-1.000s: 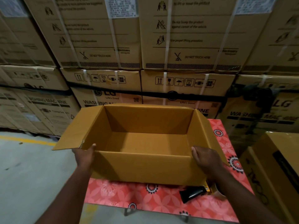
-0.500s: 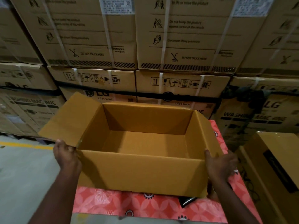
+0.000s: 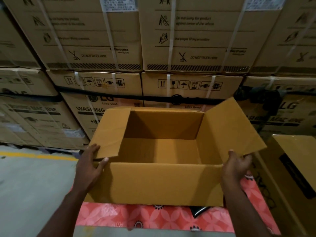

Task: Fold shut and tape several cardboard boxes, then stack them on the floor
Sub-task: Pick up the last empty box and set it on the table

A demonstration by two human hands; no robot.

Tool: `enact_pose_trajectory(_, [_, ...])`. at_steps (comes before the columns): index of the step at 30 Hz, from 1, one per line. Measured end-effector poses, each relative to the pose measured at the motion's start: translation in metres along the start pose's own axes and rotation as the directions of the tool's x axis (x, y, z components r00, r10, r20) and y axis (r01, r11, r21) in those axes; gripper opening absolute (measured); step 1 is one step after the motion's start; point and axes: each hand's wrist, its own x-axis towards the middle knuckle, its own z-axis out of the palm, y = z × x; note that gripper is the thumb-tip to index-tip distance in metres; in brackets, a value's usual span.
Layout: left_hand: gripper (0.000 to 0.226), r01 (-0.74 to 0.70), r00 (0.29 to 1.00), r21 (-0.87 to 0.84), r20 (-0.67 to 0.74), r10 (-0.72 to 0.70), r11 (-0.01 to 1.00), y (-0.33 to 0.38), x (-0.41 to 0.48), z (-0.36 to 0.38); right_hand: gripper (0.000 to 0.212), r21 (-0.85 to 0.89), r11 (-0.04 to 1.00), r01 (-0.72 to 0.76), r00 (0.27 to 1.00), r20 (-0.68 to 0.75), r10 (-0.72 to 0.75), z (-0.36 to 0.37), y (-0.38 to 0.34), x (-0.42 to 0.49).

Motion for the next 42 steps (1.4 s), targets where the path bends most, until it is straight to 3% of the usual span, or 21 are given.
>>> enact_pose_trajectory(3, [0.08,-0.022,0.999,0.074,0.042,0.019,0.997,-0.007,0.002,-0.001,0.054,-0.086,0.981,0.176,0.965,0.21,-0.155,-0.001,-0.006,-0.021])
enact_pose_trajectory(6, [0.081,-0.012,0.999,0.103,0.037,0.008,0.995,-0.007,0.004,-0.001,0.053,-0.23,0.918,0.324,0.834,0.527,-0.162,-0.005,0.001,-0.028])
enact_pose_trajectory(8, [0.081,-0.005,0.999,0.124,0.042,0.0,0.992,-0.005,0.004,-0.002,0.058,-0.354,0.78,0.516,0.703,0.695,-0.15,-0.009,0.007,-0.022])
enact_pose_trajectory(10, [0.081,0.006,0.999,0.136,0.051,-0.013,0.991,-0.003,0.004,-0.002,0.066,-0.439,0.57,0.695,0.583,0.808,-0.089,-0.013,0.013,-0.015])
enact_pose_trajectory(12, [0.078,0.024,0.997,0.146,0.067,-0.034,0.989,-0.005,0.005,-0.003,0.072,-0.489,0.478,0.73,0.554,0.833,0.005,-0.016,0.014,-0.012])
enact_pose_trajectory(16, [0.06,0.06,0.987,0.156,0.136,-0.082,0.986,-0.006,0.014,-0.009,0.072,-0.539,0.466,0.702,0.617,0.787,-0.02,-0.011,0.012,-0.002])
enact_pose_trajectory(19, [0.047,0.063,0.988,0.213,0.125,-0.091,0.975,0.001,0.022,-0.009,0.075,-0.616,0.489,0.618,0.689,0.724,0.041,0.002,0.009,0.017])
enact_pose_trajectory(23, [0.053,0.075,0.986,0.266,0.124,-0.111,0.961,0.009,0.04,-0.003,0.072,-0.617,0.626,0.477,0.722,0.681,0.121,0.029,0.004,0.04])
enact_pose_trajectory(34, [0.064,0.132,0.972,0.224,0.162,-0.17,0.966,0.02,0.128,0.013,0.052,-0.701,0.648,0.297,0.795,0.557,0.239,0.137,-0.005,0.097])
enact_pose_trajectory(38, [0.072,0.155,0.964,0.187,0.184,-0.19,0.97,0.033,0.176,0.016,0.053,-0.725,0.657,0.206,0.829,0.487,0.277,0.172,-0.01,0.116])
enact_pose_trajectory(42, [0.071,0.134,0.95,0.193,0.253,-0.182,0.972,0.033,0.222,0.022,0.057,-0.671,0.737,0.08,0.81,0.475,0.345,0.196,-0.002,0.14])
